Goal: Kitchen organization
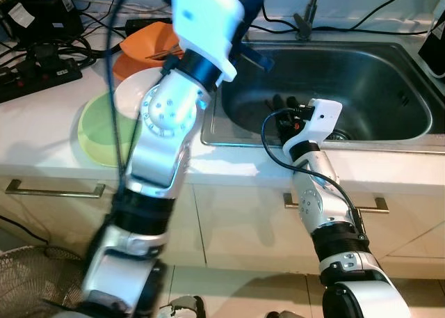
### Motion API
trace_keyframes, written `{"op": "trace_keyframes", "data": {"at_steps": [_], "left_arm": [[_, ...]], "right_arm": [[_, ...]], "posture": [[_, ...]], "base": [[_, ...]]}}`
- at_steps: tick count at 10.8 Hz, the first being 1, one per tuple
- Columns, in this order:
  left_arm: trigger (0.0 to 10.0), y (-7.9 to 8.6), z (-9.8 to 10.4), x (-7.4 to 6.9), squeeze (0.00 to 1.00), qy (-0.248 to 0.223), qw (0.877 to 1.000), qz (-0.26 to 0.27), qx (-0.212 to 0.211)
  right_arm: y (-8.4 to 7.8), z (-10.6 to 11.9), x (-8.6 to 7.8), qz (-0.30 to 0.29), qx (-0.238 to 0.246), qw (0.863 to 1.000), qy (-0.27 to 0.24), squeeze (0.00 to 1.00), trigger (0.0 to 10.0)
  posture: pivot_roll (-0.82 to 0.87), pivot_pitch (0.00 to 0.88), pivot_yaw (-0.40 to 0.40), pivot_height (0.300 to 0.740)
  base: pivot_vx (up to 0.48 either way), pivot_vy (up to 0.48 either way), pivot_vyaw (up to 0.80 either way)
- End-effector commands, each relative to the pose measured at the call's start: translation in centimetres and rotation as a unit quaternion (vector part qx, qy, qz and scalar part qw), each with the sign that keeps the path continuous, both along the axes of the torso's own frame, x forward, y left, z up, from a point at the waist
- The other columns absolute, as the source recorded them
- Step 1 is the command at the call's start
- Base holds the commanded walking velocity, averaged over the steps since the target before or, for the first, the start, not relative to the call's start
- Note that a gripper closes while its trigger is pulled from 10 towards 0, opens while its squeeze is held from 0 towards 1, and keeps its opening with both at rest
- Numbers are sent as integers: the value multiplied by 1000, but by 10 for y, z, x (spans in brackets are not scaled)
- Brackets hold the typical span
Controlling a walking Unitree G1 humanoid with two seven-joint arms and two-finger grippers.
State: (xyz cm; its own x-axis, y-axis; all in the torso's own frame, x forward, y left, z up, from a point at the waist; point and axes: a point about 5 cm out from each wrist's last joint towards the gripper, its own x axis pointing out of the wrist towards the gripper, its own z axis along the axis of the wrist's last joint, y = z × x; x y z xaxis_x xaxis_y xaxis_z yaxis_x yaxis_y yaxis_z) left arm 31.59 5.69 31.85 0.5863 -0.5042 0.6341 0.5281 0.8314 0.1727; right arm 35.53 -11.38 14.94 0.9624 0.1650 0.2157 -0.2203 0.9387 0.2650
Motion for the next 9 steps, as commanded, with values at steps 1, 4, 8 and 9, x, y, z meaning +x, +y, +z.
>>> {"op": "trace_keyframes", "data": {"at_steps": [1,4,8,9], "left_arm": [[10000,2,0,5,0,24,999,-21,-19],[10000,7,-22,12,0,80,996,-24,-33],[10000,10,-32,15,0,112,992,-39,-46],[10000,9,-34,14,0,115,992,-42,-39]], "right_arm": [[-3,3,-1,0,-22,1000,-15,1000,10000],[-3,19,-5,60,-68,994,-61,1000,10000],[8,36,-20,158,-85,978,-108,1000,10000],[10,38,-24,177,-82,974,-114,1000,10000]], "posture": [[101,57,54,740],[91,56,56,740],[70,45,68,740],[68,40,71,740]], "base": [[0,0,0],[0,0,0],[0,0,0],[0,0,0]]}}
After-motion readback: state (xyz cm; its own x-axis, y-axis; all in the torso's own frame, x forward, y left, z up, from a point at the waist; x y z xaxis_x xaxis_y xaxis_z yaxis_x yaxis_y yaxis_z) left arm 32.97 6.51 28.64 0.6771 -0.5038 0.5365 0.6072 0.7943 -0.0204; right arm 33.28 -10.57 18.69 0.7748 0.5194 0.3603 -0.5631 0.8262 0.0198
